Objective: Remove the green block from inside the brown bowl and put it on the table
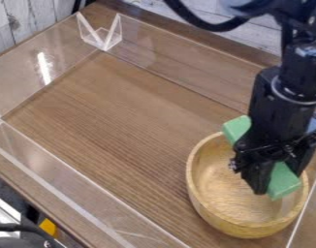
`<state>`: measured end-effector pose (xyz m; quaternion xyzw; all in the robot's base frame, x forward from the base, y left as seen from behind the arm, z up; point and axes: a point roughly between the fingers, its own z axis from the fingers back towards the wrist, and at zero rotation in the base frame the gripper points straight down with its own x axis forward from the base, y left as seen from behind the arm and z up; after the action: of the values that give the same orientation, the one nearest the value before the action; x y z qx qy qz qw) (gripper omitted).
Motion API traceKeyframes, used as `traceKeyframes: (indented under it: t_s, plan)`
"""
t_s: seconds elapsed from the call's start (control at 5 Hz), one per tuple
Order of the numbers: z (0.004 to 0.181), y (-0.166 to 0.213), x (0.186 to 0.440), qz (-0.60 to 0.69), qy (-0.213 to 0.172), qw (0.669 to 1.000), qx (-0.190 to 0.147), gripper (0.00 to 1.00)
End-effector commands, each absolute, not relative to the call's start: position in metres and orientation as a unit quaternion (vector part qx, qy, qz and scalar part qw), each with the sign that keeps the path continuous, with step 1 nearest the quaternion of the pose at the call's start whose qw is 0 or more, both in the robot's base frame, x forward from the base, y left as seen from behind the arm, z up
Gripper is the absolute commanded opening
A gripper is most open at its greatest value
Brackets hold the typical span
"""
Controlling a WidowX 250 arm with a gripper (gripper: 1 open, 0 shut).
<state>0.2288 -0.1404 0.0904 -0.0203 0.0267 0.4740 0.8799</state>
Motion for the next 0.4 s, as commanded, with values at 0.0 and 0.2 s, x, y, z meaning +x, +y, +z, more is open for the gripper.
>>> traceKeyframes:
  t_s: [0.0, 0.2]
  plan:
    - [0.1176, -0.1424, 0.2414, 0.476, 0.008, 0.878, -0.05, 0.0]
    - [0.1246, -0.1417, 0.2479, 0.48, 0.007, 0.876, -0.05, 0.0]
